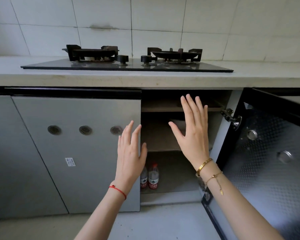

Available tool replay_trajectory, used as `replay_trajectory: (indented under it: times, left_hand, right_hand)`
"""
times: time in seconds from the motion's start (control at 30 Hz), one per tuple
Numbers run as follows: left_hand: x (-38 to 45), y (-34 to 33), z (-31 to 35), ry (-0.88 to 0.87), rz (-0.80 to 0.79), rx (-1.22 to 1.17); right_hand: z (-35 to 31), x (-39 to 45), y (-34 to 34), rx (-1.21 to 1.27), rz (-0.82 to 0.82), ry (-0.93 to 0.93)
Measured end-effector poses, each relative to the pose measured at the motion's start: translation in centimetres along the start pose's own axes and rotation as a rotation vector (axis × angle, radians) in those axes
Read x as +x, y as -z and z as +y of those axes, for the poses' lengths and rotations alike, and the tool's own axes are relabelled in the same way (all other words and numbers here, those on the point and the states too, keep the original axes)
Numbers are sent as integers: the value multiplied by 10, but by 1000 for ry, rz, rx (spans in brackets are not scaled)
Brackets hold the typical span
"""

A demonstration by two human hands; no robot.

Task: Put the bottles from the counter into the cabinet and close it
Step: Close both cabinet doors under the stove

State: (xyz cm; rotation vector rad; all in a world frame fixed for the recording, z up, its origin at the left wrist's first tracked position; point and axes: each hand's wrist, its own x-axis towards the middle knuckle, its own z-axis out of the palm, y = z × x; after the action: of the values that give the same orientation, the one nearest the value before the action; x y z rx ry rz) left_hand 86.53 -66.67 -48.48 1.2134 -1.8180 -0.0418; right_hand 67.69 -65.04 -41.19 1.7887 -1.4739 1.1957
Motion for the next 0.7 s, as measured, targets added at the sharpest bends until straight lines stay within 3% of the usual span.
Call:
replay_trajectory:
  times: [0.3,0.7]
  left_hand:
    - [-4,-17,82,-279,-103,-199]
    - [-3,-58,239,-664,-251,-505]
  right_hand:
    - [39,-51,88,-210,-5,-138]
    - [60,-111,215,-491,200,-240]
